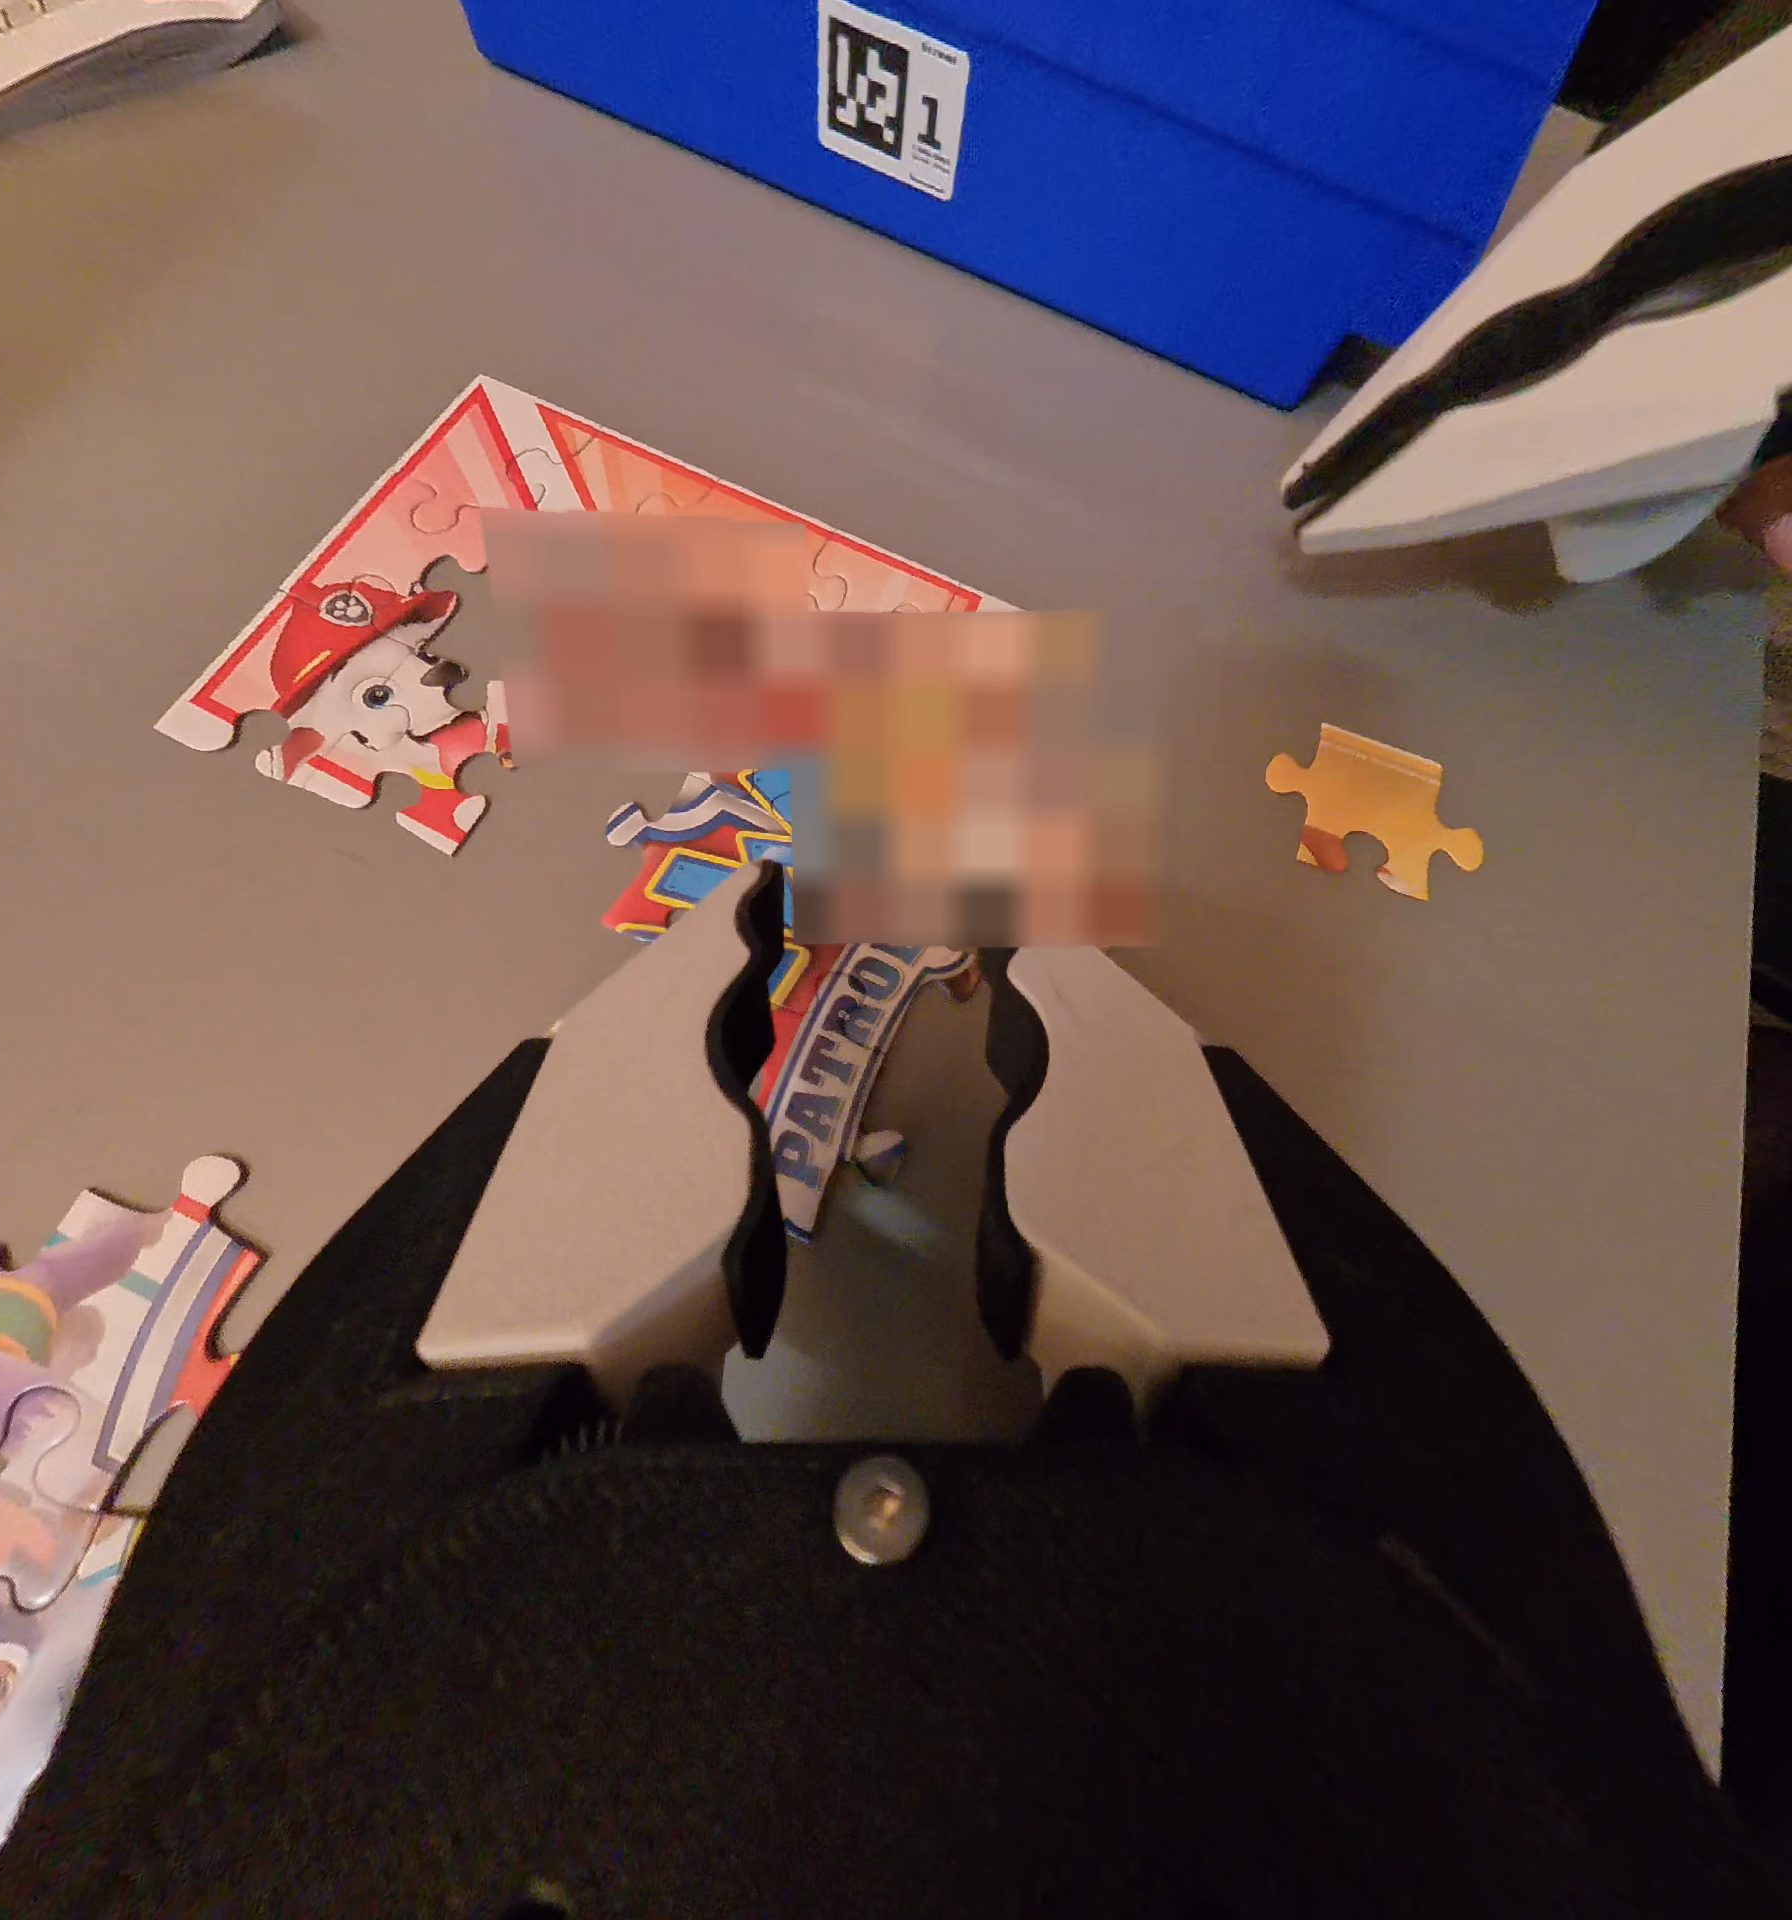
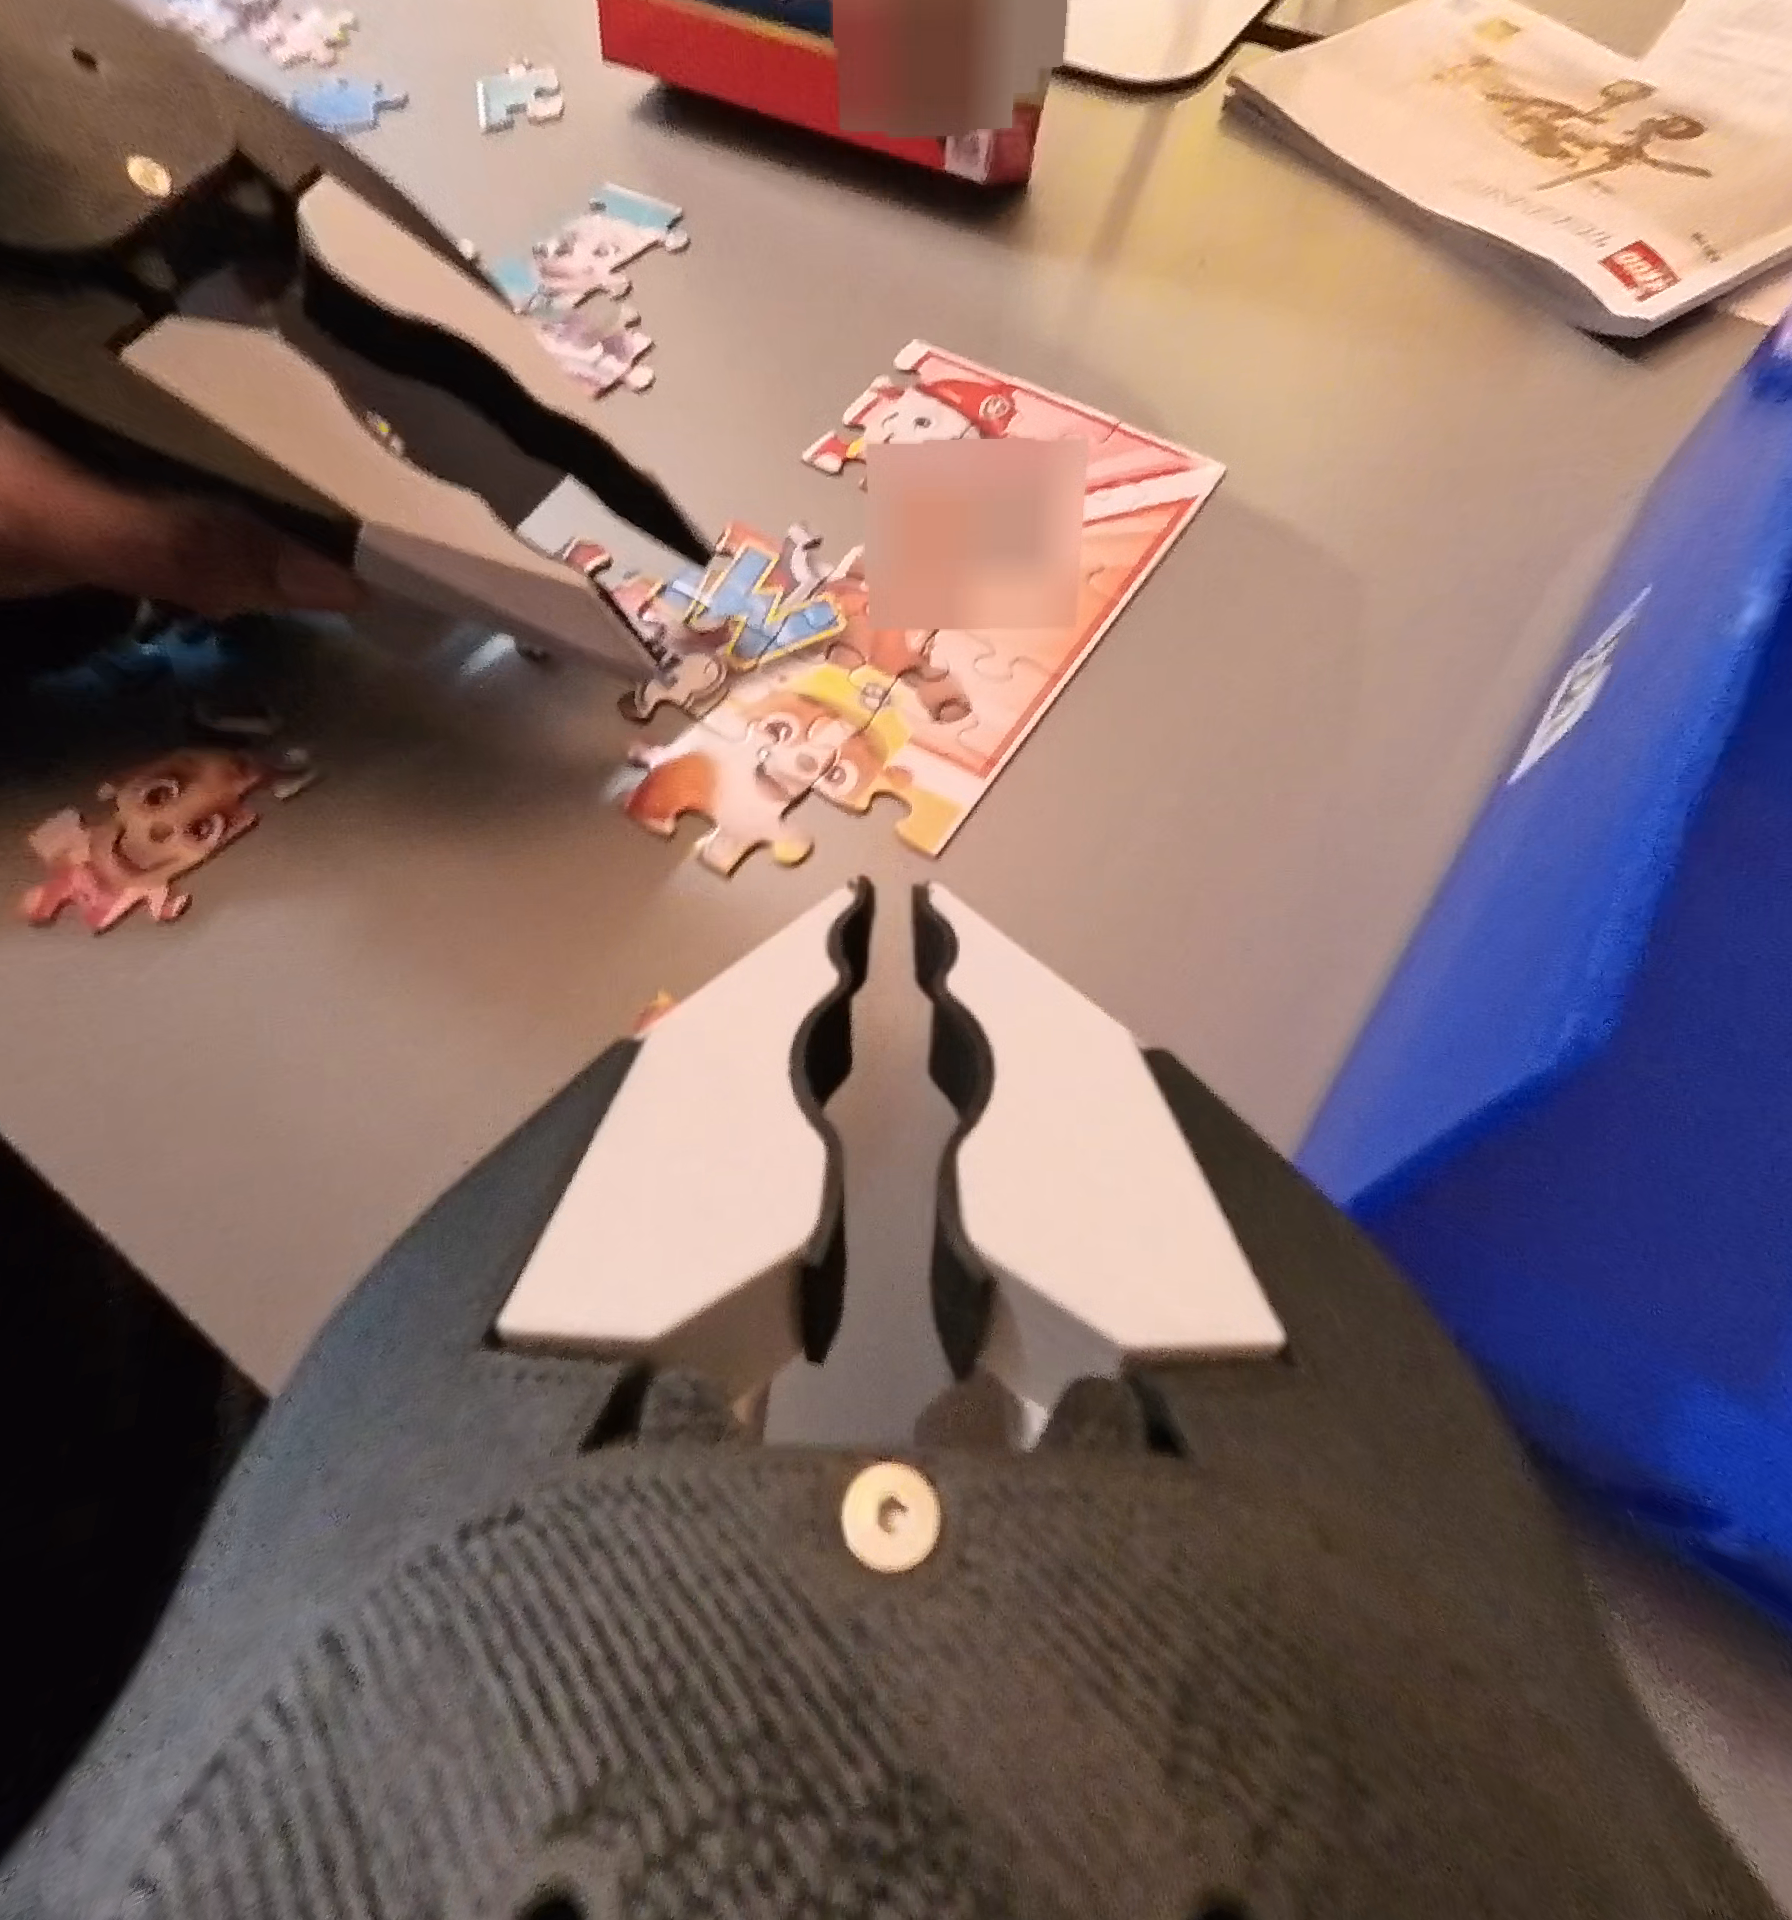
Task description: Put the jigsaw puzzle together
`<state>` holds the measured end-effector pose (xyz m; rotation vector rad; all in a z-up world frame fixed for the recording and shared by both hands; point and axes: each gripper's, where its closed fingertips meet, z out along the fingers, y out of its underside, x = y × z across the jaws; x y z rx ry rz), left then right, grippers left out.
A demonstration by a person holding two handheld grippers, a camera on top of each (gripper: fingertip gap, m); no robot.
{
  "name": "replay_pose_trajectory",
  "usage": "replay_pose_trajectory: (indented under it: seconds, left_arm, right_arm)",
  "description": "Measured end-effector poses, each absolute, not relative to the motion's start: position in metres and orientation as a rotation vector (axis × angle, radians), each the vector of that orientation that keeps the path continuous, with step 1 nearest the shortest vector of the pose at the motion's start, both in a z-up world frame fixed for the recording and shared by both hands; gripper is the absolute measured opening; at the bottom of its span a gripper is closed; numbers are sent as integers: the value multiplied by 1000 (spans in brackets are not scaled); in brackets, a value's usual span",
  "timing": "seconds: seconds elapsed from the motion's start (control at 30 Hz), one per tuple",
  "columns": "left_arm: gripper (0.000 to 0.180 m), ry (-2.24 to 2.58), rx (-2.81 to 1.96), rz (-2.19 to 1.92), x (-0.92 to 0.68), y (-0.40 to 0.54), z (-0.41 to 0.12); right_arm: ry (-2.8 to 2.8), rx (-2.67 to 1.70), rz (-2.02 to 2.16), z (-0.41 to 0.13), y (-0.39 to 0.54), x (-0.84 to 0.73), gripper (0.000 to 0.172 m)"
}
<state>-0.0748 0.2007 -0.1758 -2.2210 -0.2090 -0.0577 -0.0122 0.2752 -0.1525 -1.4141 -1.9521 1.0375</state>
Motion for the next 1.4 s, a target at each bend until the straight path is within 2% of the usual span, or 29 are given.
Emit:
replay_pose_trajectory:
  seconds: [0.17,0.33,0.43,0.57,0.67,0.7,0.73,0.97,1.27,1.4]
  left_arm:
    - [33,-181,-2192,-61,-68,203,-170]
    - [32,-159,-2188,-51,-64,203,-170]
    - [32,-160,-2188,-43,-64,203,-171]
    - [32,-164,-2188,-38,-64,203,-171]
    - [32,-161,-2197,-38,-64,203,-172]
    - [32,-160,-2200,-37,-64,203,-173]
    - [32,-158,-2204,-37,-64,203,-173]
    - [32,-158,-2220,-45,-63,203,-176]
    - [32,-160,-2225,-57,-63,204,-177]
    - [32,-149,-2234,-46,-62,204,-178]
  right_arm:
    - [-2200,-1317,930,-178,248,16,47]
    - [-2276,-1291,894,-191,243,22,56]
    - [-2283,-1312,905,-191,241,20,52]
    - [-2262,-1334,922,-191,237,16,36]
    - [-2239,-1346,934,-191,237,14,35]
    - [-2226,-1347,934,-190,239,12,28]
    - [-2215,-1340,929,-190,241,11,11]
    - [-2208,-1364,918,-188,246,9,33]
    - [-2225,-1395,870,-192,237,17,42]
    - [-2221,-1382,859,-192,235,15,39]
